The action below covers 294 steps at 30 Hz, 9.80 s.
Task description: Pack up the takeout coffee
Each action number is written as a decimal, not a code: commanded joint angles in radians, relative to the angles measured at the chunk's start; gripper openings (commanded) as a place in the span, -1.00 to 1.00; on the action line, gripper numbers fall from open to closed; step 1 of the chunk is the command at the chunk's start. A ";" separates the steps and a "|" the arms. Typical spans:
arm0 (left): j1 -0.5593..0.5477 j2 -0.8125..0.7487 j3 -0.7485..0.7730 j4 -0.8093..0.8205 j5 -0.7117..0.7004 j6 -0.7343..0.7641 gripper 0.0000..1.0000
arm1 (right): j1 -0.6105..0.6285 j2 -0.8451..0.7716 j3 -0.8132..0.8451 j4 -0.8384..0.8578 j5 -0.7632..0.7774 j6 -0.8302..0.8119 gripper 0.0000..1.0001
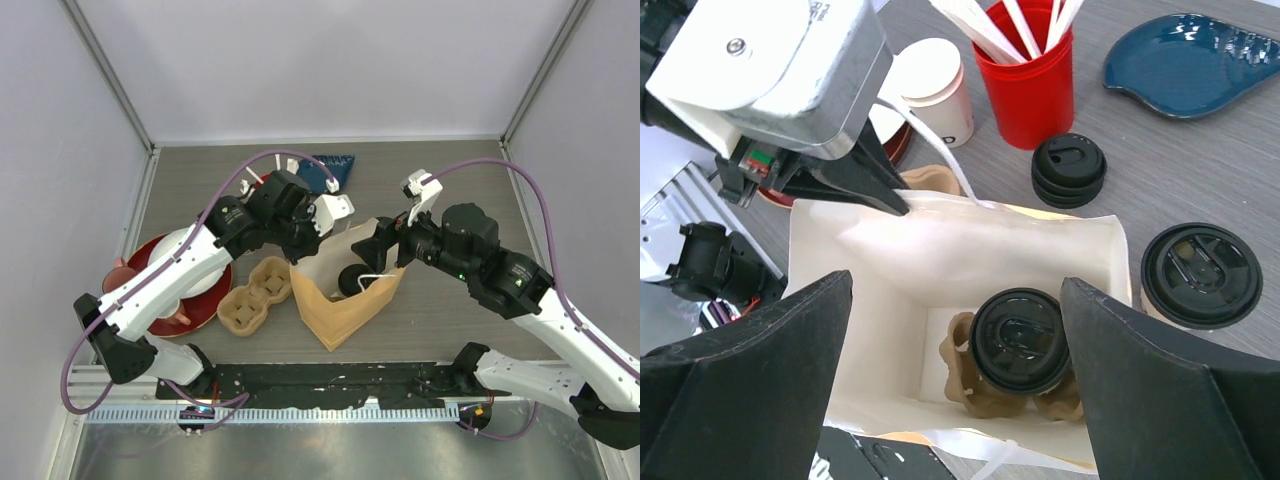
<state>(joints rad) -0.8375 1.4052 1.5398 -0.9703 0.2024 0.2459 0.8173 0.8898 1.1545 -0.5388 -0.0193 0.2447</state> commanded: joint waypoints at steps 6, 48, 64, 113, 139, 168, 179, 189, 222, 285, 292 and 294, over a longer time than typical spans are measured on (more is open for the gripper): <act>-0.005 -0.012 0.019 -0.042 0.022 0.018 -1.00 | 0.005 -0.008 0.070 0.022 0.108 0.019 0.80; -0.005 0.002 0.071 -0.042 0.011 0.003 -0.06 | 0.005 0.017 0.129 -0.047 0.163 0.013 0.82; -0.005 -0.046 0.108 -0.036 0.011 -0.011 0.32 | 0.005 0.049 0.197 -0.104 0.327 -0.001 0.99; 0.031 -0.089 -0.027 -0.189 -0.072 -0.040 -1.00 | -0.455 0.543 0.195 -0.204 0.015 -0.120 0.17; 0.156 -0.152 -0.084 -0.205 -0.008 -0.048 -1.00 | -0.278 0.673 0.284 -0.208 0.123 -0.104 -0.06; 0.158 -0.149 -0.070 -0.193 0.022 -0.045 -1.00 | -0.250 0.804 0.297 -0.201 0.254 -0.044 -0.82; 0.158 -0.127 -0.052 -0.159 0.058 -0.079 -1.00 | -0.250 0.612 0.355 -0.326 0.286 -0.094 -0.98; 0.158 -0.115 -0.046 -0.127 0.094 -0.077 -1.00 | -0.190 0.483 0.678 -0.581 0.300 -0.169 -0.98; 0.158 -0.187 0.022 -0.266 0.066 -0.017 -0.07 | 0.246 0.517 0.984 -0.719 -0.120 -0.272 -0.98; 0.195 -0.229 -0.124 -0.153 0.236 -0.088 -1.00 | 0.384 0.710 0.418 -0.365 -0.367 -0.771 -0.98; 0.195 -0.224 -0.112 -0.142 0.232 -0.088 -1.00 | 0.384 0.733 0.383 -0.360 -0.369 -0.775 -0.98; 0.195 -0.222 -0.106 -0.142 0.232 -0.091 -1.00 | 0.384 0.739 0.373 -0.369 -0.370 -0.774 -0.98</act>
<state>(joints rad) -0.6411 1.1778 1.4189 -1.1473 0.4225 0.1604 1.1973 1.6321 1.5536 -0.9211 -0.3996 -0.5312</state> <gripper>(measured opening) 0.012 0.066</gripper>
